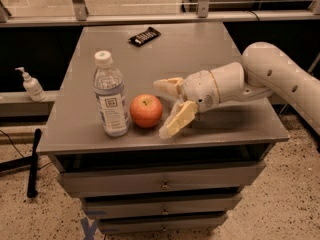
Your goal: Move apple near blue plastic bottle
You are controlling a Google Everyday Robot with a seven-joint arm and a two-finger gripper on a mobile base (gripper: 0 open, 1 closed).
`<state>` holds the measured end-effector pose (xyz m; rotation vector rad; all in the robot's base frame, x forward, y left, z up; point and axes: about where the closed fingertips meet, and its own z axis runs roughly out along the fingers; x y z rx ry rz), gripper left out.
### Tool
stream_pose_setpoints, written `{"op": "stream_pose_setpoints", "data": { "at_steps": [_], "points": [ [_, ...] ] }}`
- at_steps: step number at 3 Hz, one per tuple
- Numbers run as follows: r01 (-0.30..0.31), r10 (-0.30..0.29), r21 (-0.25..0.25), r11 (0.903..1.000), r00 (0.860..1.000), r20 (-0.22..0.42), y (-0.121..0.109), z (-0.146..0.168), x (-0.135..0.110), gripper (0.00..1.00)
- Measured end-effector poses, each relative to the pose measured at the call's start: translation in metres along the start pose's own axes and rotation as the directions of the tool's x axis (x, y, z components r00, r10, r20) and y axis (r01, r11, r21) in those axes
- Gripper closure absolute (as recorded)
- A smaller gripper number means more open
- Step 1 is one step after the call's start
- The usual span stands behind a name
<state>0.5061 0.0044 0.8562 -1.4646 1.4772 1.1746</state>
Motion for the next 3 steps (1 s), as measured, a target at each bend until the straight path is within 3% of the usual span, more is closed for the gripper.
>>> {"op": "stream_pose_setpoints", "data": {
  "at_steps": [1,2,3],
  "points": [
    [0.069,-0.066,0.061,0.9957,0.996,-0.058,-0.015,-0.045,-0.003,0.00],
    [0.177,-0.161,0.138,0.9745,0.979,-0.121,-0.040,-0.110,-0.013,0.00],
    [0.232,-0.211,0.202,0.9515,0.970,-0.120,-0.049,-0.139,-0.040,0.00]
  ]
}}
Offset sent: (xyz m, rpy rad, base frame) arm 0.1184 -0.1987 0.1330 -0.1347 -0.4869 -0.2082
